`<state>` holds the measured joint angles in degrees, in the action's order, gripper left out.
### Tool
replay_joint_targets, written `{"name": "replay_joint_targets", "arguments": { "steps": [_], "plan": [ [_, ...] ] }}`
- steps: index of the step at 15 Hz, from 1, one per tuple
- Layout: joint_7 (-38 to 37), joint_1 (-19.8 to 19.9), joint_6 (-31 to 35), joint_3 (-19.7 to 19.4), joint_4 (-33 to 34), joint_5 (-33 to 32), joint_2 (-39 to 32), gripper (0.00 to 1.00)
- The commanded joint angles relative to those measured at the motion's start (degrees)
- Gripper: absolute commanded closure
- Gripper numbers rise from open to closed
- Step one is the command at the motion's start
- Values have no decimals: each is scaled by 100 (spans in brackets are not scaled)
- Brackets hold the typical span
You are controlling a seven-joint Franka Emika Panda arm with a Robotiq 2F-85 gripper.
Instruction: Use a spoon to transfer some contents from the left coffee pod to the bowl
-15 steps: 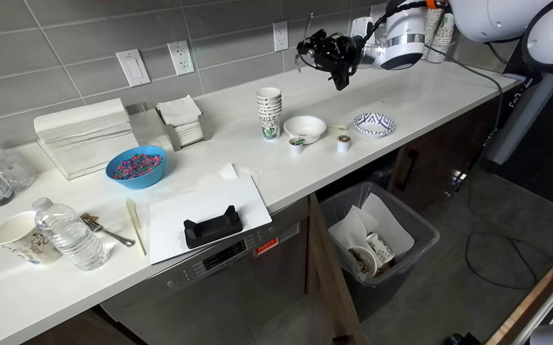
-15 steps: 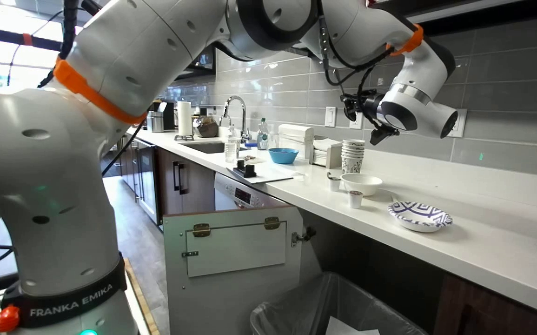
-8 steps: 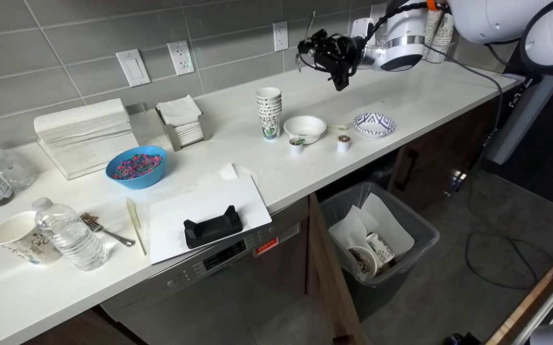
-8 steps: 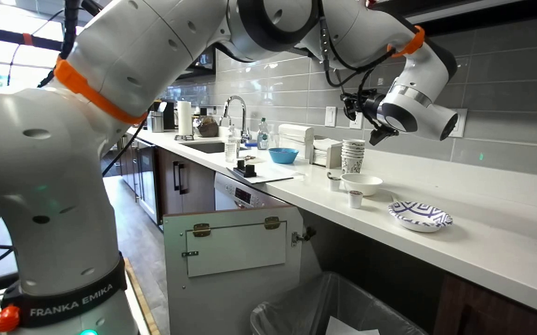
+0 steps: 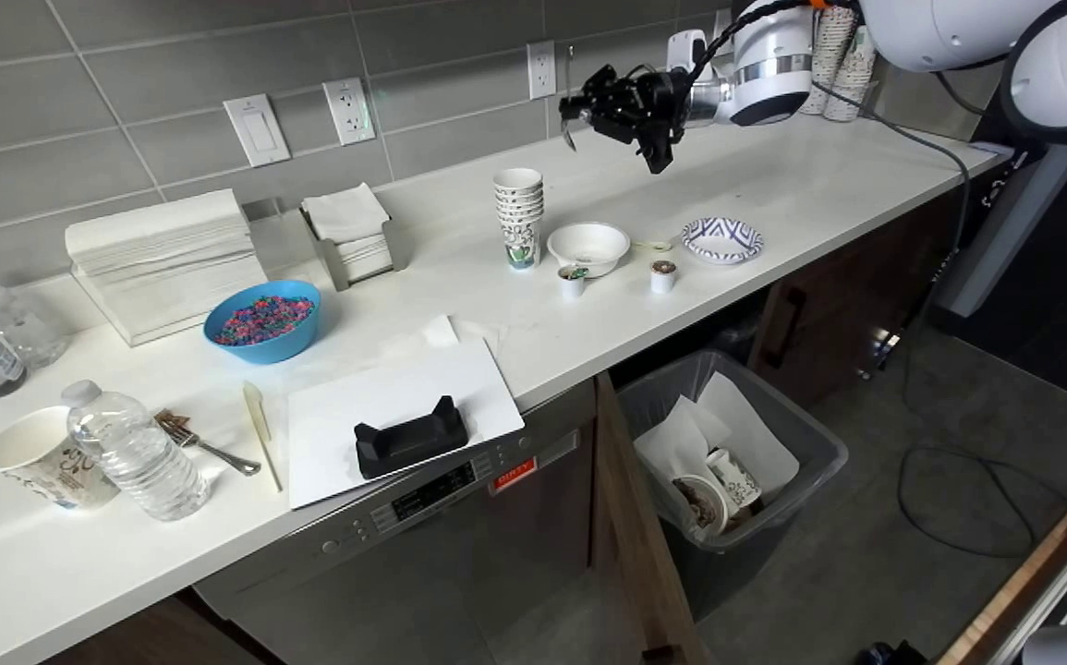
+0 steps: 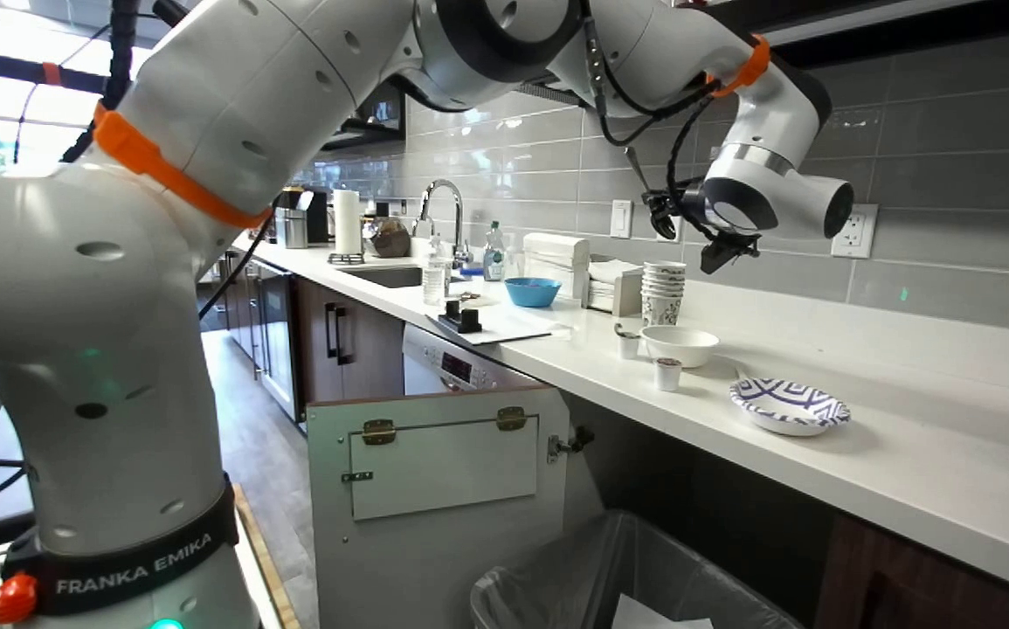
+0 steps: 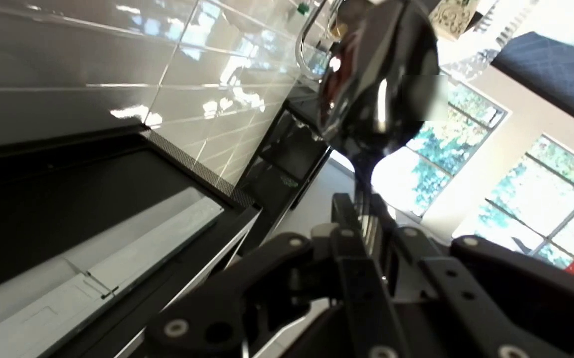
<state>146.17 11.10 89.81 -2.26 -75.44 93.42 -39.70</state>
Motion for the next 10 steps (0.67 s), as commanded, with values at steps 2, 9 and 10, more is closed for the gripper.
{"name": "replay_joint_targets", "arguments": {
  "steps": [2, 9, 10],
  "plan": [
    [-591, -401, 1158, -285, -282, -684, 472, 98],
    [-2220, -486, 2341, -394, -202, -2206, 703, 98],
    [-2534, -451, 2331, -409, -153, -2493, 694, 98]
  ]
}}
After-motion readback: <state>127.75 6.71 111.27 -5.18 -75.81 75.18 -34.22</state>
